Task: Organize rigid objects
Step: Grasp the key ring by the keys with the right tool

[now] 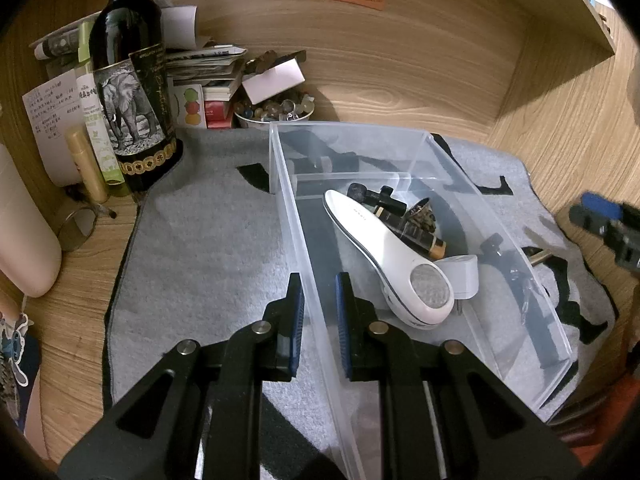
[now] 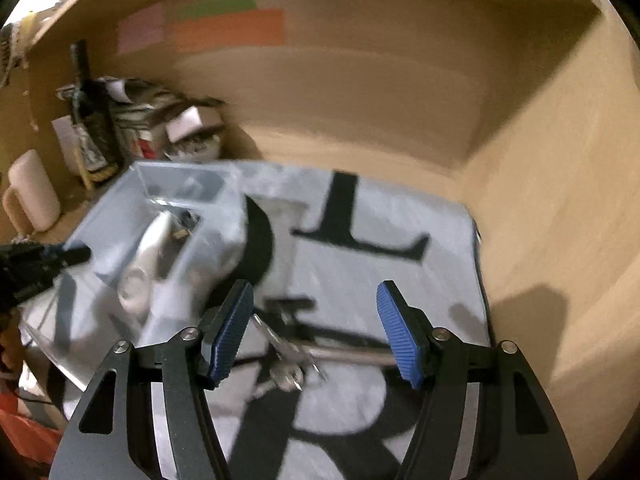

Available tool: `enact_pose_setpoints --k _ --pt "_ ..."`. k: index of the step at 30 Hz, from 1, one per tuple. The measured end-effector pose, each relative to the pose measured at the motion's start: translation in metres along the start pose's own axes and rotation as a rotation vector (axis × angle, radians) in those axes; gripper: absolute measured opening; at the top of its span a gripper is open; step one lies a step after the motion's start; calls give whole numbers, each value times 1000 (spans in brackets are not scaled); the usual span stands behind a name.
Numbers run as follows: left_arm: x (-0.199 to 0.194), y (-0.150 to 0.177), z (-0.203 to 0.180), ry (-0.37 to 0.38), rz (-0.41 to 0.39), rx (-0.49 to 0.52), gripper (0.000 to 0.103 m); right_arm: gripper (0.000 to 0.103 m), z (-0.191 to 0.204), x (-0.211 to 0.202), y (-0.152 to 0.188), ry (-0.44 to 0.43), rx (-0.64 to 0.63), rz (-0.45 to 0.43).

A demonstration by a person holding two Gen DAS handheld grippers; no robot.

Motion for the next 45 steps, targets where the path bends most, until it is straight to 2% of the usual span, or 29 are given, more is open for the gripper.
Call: enact_pose_setpoints --k 5,10,15,18,19,21,23,28,31,32,33,41,45 --pt "1 1 3 -2 6 4 16 61 -10 18 35 -9 76 83" --pt "0 2 3 -3 7 6 16 61 -4 40 68 -59 131 182" --pt "0 2 3 -3 7 5 16 61 8 50 77 -111 146 209" --pt "0 2 3 -1 7 5 16 60 10 56 76 -99 144 204" --pt "0 2 2 0 6 4 16 58 9 57 76 -94 145 199" --pt "-1 3 2 3 3 3 16 43 7 58 75 -78 147 190" --pt "-2 3 1 5 0 3 16 36 4 58 75 -67 142 174" --pt "-2 3 2 5 0 3 16 34 4 51 77 -73 139 151" --pt "-2 3 2 5 0 3 16 28 2 43 74 -66 144 130" --pt "-2 3 2 5 0 3 16 11 0 39 72 -60 145 120" --pt "-3 3 1 6 0 2 16 7 -1 36 71 -64 148 112" --pt "-2 3 1 5 0 2 16 6 -12 38 73 -34 162 124" --pt "-2 3 2 5 0 2 16 6 -24 24 68 -7 179 88"
Point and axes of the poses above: each gripper's, at about its wrist camera, not at the fingertips, and x roughly the way its jaws point, z to its left, y to its underside, the point moved 8 cm from there along x, roughly the way its jaws point, and after that the axes turned 3 degrees about -y, right-handed, at the moved point
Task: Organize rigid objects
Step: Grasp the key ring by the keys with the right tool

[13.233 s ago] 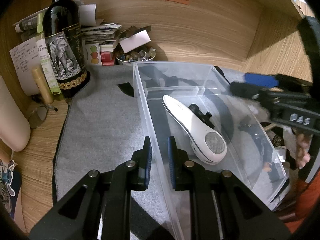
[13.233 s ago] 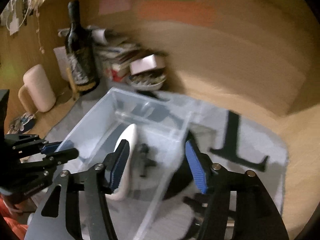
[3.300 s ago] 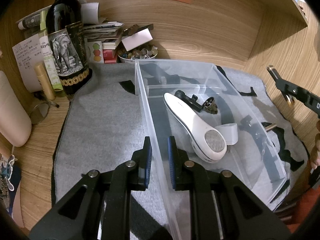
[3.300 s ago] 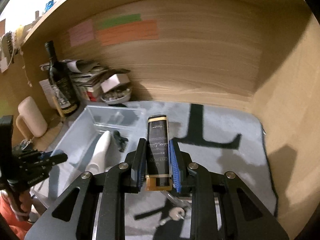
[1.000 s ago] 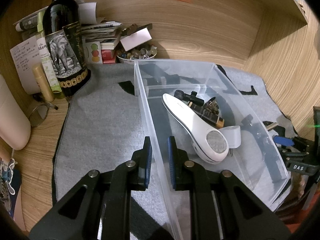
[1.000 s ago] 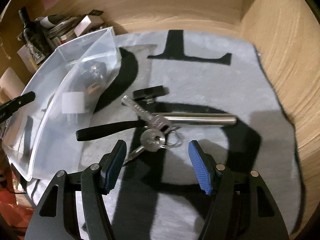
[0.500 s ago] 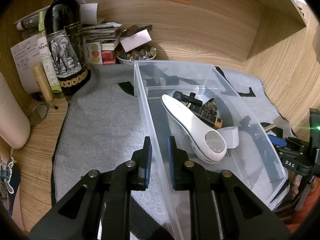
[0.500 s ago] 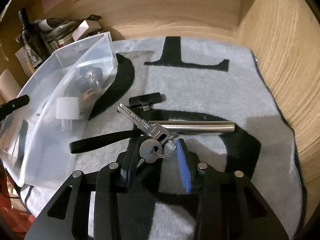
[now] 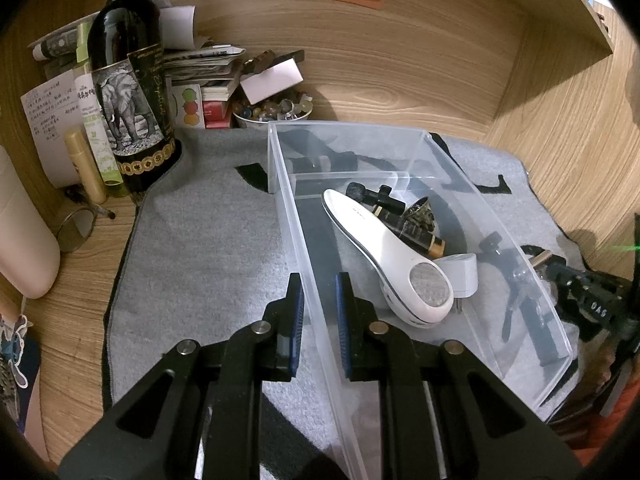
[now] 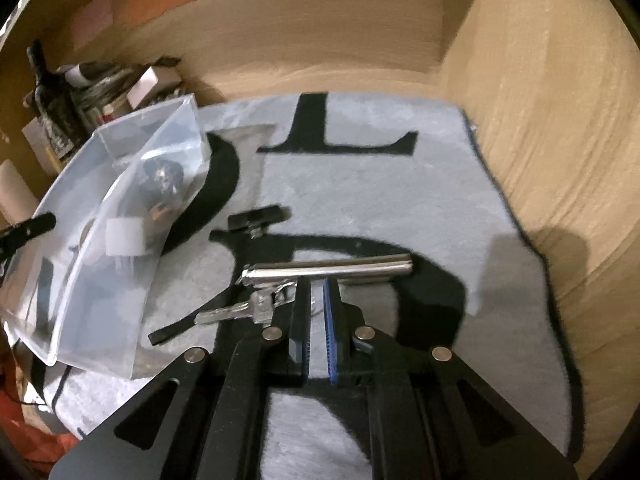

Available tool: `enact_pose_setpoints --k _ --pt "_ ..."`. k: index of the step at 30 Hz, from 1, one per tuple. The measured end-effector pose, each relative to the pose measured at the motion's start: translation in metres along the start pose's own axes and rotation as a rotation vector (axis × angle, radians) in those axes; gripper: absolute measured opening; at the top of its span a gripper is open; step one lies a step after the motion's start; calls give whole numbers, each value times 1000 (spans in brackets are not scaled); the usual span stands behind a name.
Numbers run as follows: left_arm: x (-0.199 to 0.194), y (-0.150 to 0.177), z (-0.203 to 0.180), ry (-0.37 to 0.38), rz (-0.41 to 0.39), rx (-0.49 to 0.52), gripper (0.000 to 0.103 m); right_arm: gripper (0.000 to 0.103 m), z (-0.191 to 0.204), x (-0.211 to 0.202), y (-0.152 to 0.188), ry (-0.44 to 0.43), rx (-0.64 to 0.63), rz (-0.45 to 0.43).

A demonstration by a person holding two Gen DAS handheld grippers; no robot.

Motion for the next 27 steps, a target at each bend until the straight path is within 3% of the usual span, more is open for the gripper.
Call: enact_pose_setpoints --k 4,7,8,9,11,21,27 --pt "0 0 0 0 -1 0 16 6 -4 -14 -7 3 0 -28" --pt "0 0 0 1 0 0 16 10 -2 -10 -2 -60 38 32" --pt "0 0 0 1 0 0 16 22 0 -8 1 -69 39 46" --pt "-1 -1 0 2 0 -1 16 41 3 -6 3 -66 31 57" --pt "-1 -1 0 2 0 0 16 70 7 -2 8 -28 -2 61" --pt "-1 -1 -1 2 -1 -2 16 73 36 17 29 -96 -59 136" --pt "-1 -1 -1 3 -2 -3 16 78 41 30 24 -73 -106 145"
Point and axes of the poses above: each gripper's, at about its wrist camera, not at the fingertips, and x roughly the way its jaws point, z to its left, y to its underside, the point moved 8 cm from there along x, roughly the way its jaws point, and after that the axes turned 3 degrees about -y, right-handed, at the moved point
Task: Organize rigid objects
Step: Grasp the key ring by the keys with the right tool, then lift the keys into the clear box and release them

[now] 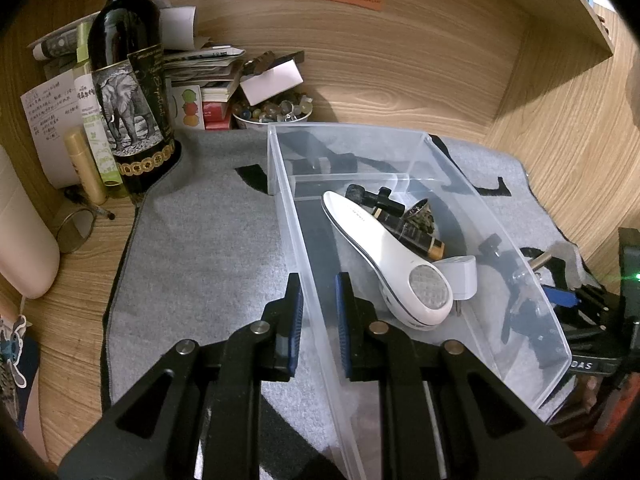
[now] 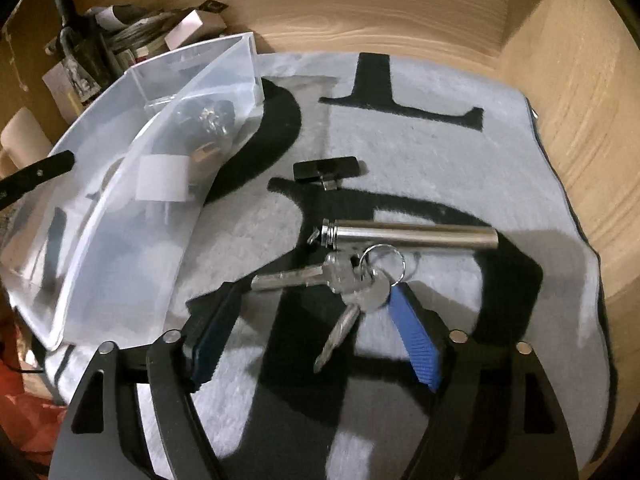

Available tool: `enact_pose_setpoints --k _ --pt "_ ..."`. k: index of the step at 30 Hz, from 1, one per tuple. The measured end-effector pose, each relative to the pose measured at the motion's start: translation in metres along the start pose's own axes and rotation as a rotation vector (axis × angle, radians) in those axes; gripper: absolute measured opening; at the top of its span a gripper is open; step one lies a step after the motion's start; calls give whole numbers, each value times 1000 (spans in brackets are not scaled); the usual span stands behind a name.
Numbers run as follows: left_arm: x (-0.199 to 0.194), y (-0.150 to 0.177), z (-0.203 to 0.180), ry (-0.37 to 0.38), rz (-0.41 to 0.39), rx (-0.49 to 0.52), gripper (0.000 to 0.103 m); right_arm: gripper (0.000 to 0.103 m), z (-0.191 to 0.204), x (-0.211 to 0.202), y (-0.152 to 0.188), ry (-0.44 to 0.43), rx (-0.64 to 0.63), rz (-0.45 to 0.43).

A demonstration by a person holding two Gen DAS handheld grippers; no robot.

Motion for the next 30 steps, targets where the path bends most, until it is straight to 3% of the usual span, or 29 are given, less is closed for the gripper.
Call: enact_pose_setpoints --k 3,6,11,21,30 --pt "0 0 0 1 0 -1 16 77 -1 3 -4 12 -7 -10" --pt "0 0 -1 2 -1 -2 16 64 -3 4 -7 23 -15 -21" --pt "-1 0 -1 2 0 -1 16 57 -7 -1 -5 32 -16 -32" --pt "-1 0 -1 1 -1 -2 16 57 -13 -15 0 47 22 -57" --pt "-1 0 -1 2 -1 -3 16 57 -6 -50 -29 84 -20 -164"
Point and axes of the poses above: each gripper's, at about its wrist camera, not at the fingertips, and x roughly the way its jaws point, z to its left, y to its underside, the point moved 8 cm from there along x, roughly the way its jaws point, and after that the axes turned 3 degrees about -y, right-handed, at the moved point
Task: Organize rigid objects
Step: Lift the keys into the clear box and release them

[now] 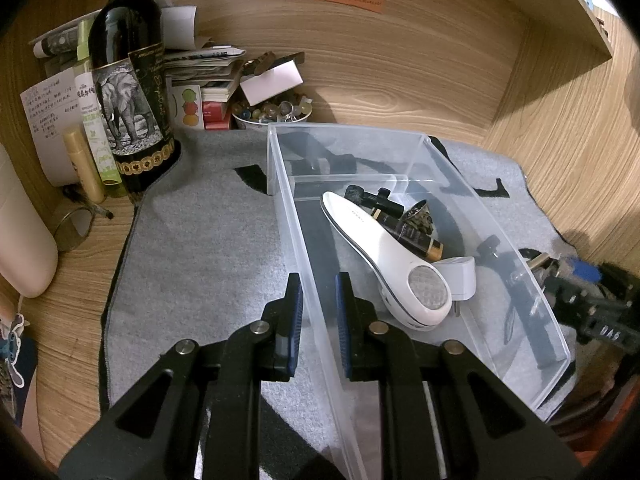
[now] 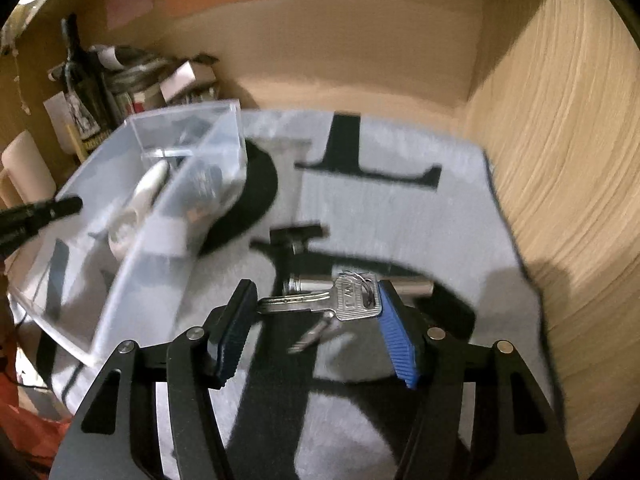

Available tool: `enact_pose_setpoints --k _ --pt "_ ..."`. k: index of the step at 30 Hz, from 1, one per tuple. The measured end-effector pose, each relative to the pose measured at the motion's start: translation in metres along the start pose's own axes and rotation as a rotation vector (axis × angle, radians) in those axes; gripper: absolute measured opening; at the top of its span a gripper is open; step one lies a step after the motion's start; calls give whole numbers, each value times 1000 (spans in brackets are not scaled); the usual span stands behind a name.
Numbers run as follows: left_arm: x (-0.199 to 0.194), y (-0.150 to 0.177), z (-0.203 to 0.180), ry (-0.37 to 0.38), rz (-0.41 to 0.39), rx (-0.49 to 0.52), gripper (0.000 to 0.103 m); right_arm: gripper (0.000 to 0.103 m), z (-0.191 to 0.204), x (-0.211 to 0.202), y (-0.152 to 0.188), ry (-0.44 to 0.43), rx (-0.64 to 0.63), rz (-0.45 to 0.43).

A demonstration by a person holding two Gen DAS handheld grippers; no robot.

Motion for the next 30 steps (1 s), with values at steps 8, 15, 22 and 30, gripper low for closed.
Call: enact_pose_setpoints --k 8,15,22,30 --pt "0 0 0 1 0 0 16 57 20 -26 -48 -6 -81 -136" --pt "0 0 -1 2 1 -1 16 57 53 -39 -82 -70 -154 -232" --pt "0 0 -1 2 1 -2 16 57 92 -30 -102 -148 -227 -252" --pt "-1 -1 -2 4 1 -3 16 57 122 -1 -103 -200 -291 -191"
Point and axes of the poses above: each gripper's, at about its wrist camera, not at the fingertips, and x roughly the way its jaws point, z to its left, y to its underside, the point moved 8 cm from there along x, roughly the way its jaws point, and after that the axes turned 3 degrees about -y, right-handed, at the moved point
